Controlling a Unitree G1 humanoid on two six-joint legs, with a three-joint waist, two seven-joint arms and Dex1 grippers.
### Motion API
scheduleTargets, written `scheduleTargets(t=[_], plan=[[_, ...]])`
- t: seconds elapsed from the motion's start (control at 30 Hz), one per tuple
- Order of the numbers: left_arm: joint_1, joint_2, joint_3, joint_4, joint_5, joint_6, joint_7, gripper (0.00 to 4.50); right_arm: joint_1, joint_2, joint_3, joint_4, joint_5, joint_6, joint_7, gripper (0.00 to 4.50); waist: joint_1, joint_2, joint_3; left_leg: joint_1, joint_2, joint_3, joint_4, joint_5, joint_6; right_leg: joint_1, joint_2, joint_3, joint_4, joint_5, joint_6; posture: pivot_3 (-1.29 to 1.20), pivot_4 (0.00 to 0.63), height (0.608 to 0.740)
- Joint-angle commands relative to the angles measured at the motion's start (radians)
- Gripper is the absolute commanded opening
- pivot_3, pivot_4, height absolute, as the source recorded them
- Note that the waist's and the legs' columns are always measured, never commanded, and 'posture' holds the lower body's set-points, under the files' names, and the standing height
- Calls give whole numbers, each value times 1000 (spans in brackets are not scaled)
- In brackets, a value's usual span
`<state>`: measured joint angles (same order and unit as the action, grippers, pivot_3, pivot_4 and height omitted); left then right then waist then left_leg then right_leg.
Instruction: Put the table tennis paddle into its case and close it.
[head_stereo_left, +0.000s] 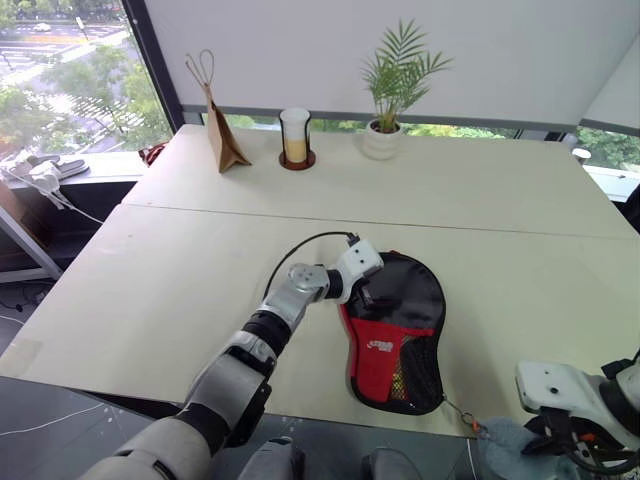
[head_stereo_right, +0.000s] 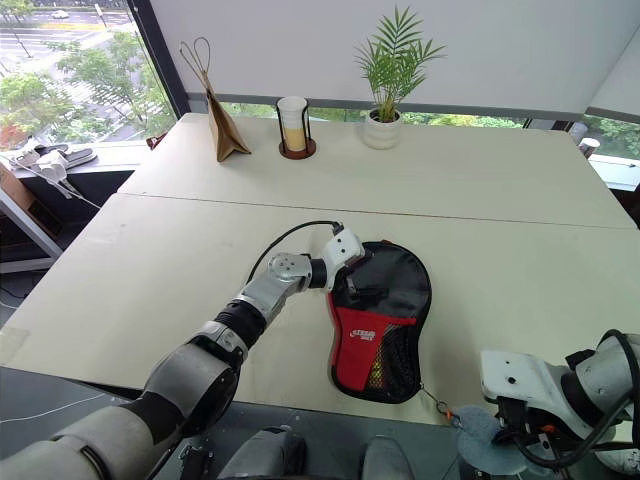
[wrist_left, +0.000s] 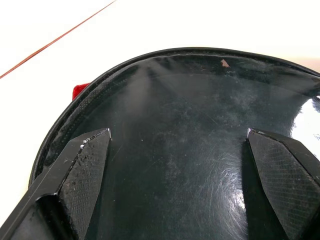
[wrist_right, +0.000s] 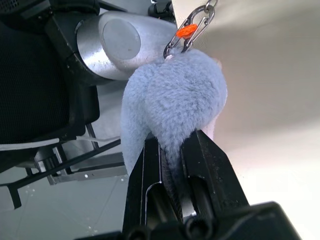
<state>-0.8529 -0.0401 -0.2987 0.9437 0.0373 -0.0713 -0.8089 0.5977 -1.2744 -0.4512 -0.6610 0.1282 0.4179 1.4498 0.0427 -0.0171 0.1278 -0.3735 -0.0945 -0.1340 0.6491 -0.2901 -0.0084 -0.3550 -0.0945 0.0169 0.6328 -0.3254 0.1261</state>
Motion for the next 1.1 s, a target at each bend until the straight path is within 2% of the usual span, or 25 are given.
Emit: scheduleTargets(t=[0.03, 0.23, 0.37, 0.53, 0.67, 0.8, 0.9, 0.93, 1.1], plan=[[50, 42, -34, 126, 82, 55, 46, 4500, -75, 7, 11, 12, 34, 46, -22, 21, -1, 0, 0, 0, 0, 0, 0, 0, 0, 0, 0, 0, 0, 0, 0, 0, 150, 740], [48, 43, -33, 124, 79, 49, 42, 4500, -186, -8, 46, 64, 55, 85, -40, 21, -1, 0, 0, 0, 0, 0, 0, 0, 0, 0, 0, 0, 0, 1, 1, 0, 150, 740], [50, 45, -31, 119, 76, 50, 40, 4500, -200, -13, 64, 74, 57, 95, -32, 1624, -1, 0, 0, 0, 0, 0, 0, 0, 0, 0, 0, 0, 0, 1, 0, 0, 150, 740], [54, 49, -18, 103, 60, 43, 32, 4500, -308, -31, 85, 135, 52, 103, -69, 4250, -3, 0, 0, 0, 0, 0, 0, 0, 0, 0, 0, 1, 0, 1, 0, 0, 150, 740], [63, 53, 13, 55, 19, 40, -5, 4500, -493, -43, 99, 212, 105, 140, -102, 4250, -6, 1, 1, 0, 0, 0, 0, 0, 0, -1, 0, 1, 0, 1, 0, 0, 150, 740], [85, 77, 59, -84, -45, 85, -65, 4500, -706, -38, 132, 251, 195, 248, -143, 4250, -11, 7, 6, -3, 1, 1, -2, 0, 0, -2, 0, 2, 0, 1, -1, 0, 150, 740], [119, 122, 83, -283, -101, 177, -113, 4500, -760, -36, 132, 240, 234, 281, -154, 4250, -12, 10, 5, -11, 3, 1, -3, 2, -3, -11, 3, 2, 0, 1, -1, 0, 150, 740], [134, 146, 91, -368, -118, 215, -123, 4500, -762, -35, 130, 237, 239, 287, -159, 4250, -14, 11, 7, -17, 3, 1, -3, 5, -9, -18, 3, 3, 2, 1, -1, 0, 150, 740], [215, 273, 160, -784, -237, 453, -138, 4500, -729, -11, 96, 208, 267, 317, -198, 4250, -6, 8, 16, -28, 1, 2, 0, 6, -10, -33, 1, 5, 12, 2, -2, 0, 150, 740]])
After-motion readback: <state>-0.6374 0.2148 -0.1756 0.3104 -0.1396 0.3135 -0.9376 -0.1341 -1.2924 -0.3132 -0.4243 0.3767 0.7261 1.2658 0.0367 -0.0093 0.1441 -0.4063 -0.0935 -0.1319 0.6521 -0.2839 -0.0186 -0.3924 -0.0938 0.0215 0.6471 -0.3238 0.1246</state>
